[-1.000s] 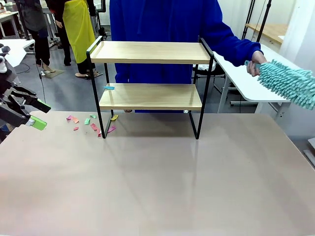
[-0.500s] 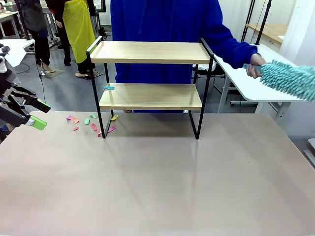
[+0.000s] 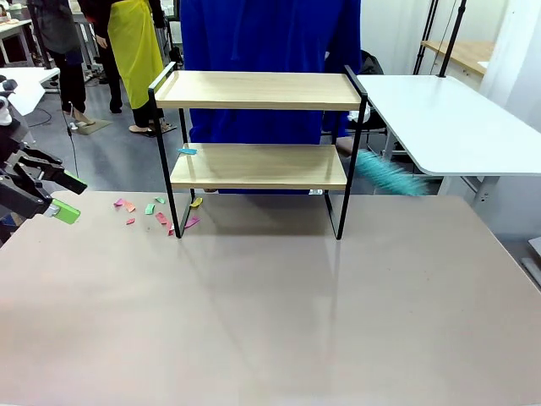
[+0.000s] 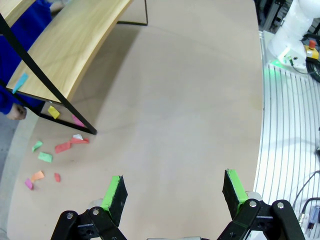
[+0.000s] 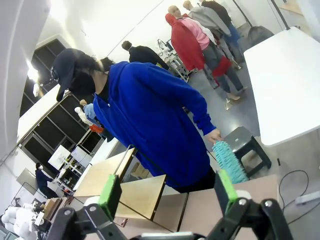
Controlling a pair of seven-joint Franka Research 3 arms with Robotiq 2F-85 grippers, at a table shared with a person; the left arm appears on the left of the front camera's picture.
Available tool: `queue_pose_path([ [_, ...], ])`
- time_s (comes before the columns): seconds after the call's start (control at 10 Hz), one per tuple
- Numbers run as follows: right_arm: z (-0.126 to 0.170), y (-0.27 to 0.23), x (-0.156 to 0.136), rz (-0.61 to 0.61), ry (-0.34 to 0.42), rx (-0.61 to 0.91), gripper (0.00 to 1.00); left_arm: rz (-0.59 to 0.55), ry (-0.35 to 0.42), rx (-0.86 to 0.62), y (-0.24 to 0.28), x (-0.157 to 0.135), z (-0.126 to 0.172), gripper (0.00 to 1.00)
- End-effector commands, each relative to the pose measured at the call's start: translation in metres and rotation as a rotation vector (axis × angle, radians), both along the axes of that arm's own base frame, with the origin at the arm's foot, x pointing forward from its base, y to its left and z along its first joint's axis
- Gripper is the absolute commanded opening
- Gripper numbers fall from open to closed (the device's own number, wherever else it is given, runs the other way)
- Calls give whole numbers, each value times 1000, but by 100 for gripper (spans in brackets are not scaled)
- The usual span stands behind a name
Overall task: Clean the shelf.
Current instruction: Hand the Duster back to the human.
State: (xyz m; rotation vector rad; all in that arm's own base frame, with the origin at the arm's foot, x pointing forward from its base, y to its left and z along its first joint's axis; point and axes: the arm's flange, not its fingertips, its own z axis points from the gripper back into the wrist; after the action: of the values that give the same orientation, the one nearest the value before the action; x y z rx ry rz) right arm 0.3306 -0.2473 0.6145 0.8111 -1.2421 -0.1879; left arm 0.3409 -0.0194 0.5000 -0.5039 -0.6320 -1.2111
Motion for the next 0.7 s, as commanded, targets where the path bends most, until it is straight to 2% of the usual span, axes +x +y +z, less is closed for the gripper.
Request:
queue_pose_path([
  [0.0,2,1,0,-8,-7,-4,100,-12,-8,-30,-1,1,0,100],
  [0.6,2,1,0,-8,-7,-4,100,-12,-8,-30,-1,1,0,100],
])
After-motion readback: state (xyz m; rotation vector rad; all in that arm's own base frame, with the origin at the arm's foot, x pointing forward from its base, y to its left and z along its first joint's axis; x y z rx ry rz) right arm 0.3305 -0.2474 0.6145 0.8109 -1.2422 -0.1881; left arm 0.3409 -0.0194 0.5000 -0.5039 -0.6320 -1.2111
